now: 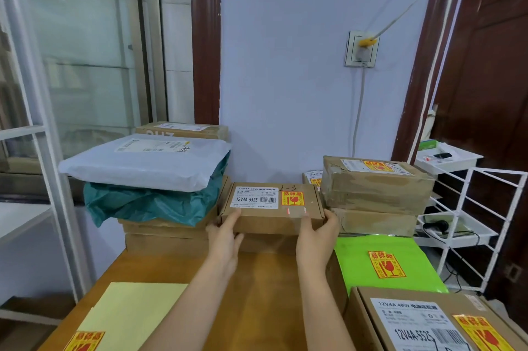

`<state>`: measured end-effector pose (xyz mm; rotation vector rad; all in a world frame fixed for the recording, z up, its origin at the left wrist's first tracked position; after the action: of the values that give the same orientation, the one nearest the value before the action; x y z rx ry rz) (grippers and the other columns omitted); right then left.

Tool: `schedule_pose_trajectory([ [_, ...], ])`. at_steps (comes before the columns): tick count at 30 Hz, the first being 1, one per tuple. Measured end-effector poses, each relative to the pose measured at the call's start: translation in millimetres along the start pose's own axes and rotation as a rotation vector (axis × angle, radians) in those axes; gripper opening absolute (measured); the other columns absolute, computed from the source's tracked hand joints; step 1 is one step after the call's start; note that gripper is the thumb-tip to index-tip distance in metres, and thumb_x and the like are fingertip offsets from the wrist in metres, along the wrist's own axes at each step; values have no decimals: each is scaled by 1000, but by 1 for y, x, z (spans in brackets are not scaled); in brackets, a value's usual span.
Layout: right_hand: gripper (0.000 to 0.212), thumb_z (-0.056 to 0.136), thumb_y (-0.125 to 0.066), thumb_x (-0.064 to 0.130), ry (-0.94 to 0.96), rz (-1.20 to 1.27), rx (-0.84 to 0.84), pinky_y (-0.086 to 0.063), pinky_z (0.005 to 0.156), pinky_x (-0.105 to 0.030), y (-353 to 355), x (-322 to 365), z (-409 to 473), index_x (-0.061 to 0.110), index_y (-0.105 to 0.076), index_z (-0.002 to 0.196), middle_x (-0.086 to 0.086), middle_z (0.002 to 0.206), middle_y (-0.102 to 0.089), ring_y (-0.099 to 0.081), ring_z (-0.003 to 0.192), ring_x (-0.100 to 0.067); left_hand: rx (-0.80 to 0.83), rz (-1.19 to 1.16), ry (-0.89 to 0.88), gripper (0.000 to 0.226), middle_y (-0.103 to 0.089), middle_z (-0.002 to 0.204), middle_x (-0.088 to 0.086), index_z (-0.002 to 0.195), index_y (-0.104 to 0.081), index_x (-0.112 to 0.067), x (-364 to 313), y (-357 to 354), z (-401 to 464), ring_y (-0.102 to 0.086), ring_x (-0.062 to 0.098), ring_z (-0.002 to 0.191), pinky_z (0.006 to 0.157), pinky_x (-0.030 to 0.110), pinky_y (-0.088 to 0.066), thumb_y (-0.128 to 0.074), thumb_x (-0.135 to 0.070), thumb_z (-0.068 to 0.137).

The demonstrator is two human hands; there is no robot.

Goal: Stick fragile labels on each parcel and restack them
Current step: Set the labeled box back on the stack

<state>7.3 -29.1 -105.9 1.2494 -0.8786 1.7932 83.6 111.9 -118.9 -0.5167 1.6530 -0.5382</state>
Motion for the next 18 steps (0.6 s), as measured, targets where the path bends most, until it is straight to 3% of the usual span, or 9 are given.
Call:
schedule_pose_trajectory([
  [10,41,91,-57,11,-45,16,-59,-35,89,-25,-26,-17,14,6,-48,131,-7,131,-50,-49,119,-25,-29,-177,32,57,-43,141,13,145,-27,-23,20,-14,12,-41,33,131,108,45,-38,-54,-26,95],
  [18,43,93,-55,11,-109,43,-85,-36,95,-30,-47,-28,34,8,-46,135,-12,136,-47,-46,125,-29,-28,-203,133,56,-46,140,12,146,-30,-23,34,-21,33,-47,29,127,96,40,-46,-52,-35,96],
])
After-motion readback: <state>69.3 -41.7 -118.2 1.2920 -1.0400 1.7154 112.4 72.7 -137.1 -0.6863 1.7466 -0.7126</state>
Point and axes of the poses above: each hand's wrist, its own z-axis towards the middle knuckle, its own y-axis out of the back of the hand, x = y × z, the point moved 2 cm from there along z, towards the middle knuckle
